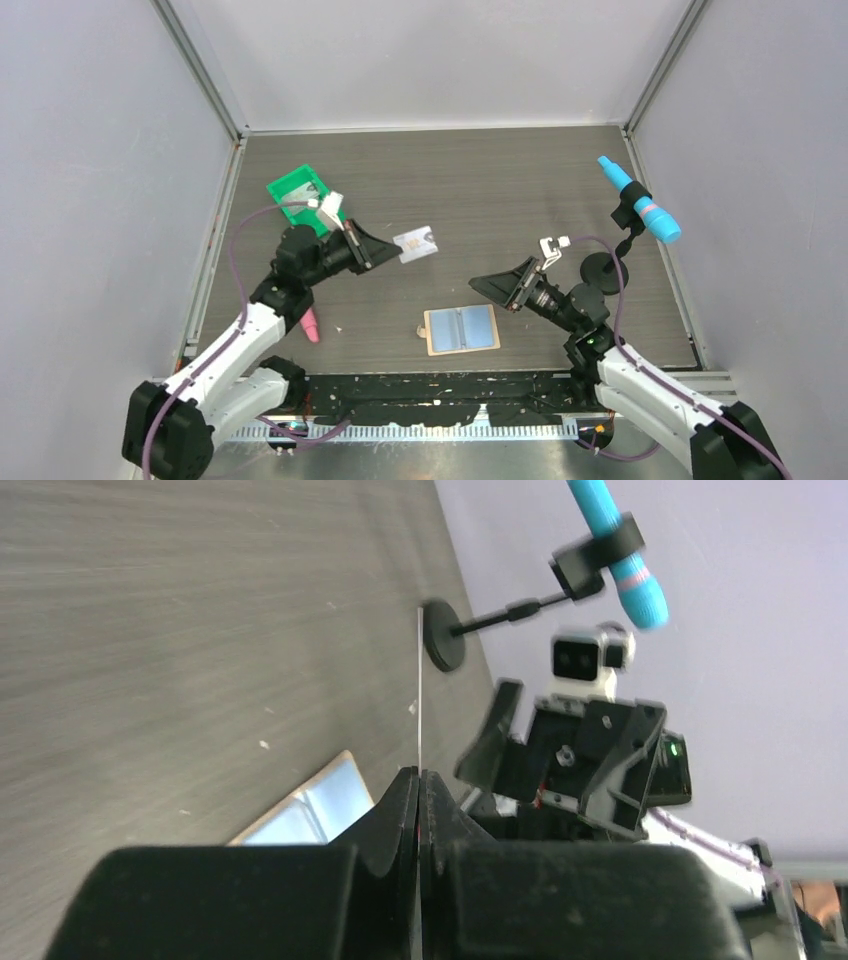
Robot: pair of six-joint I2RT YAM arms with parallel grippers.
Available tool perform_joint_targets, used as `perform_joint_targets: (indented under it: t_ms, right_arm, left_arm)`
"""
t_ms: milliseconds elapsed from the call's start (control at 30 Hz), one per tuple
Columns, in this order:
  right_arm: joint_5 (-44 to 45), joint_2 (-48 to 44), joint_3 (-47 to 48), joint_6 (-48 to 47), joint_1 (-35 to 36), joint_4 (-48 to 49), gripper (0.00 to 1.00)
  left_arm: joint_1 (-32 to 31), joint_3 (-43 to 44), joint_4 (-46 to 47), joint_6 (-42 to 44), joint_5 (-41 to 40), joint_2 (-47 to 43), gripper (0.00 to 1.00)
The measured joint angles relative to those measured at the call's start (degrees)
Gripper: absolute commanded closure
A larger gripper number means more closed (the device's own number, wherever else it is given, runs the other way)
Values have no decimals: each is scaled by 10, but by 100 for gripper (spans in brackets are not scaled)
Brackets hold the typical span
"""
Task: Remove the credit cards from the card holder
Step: Place the credit card in the storage box.
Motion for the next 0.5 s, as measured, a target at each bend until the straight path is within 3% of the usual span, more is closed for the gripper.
perform_joint_targets:
  t_ms: [267, 500]
  right_arm:
    - [-8, -137, 7, -62, 0, -165, 5]
    - [-9, -196, 11, -97, 0, -256, 5]
  left_arm:
    - [226, 153, -262, 143, 59, 29, 100]
    - [374, 247, -375, 203, 42, 114, 100]
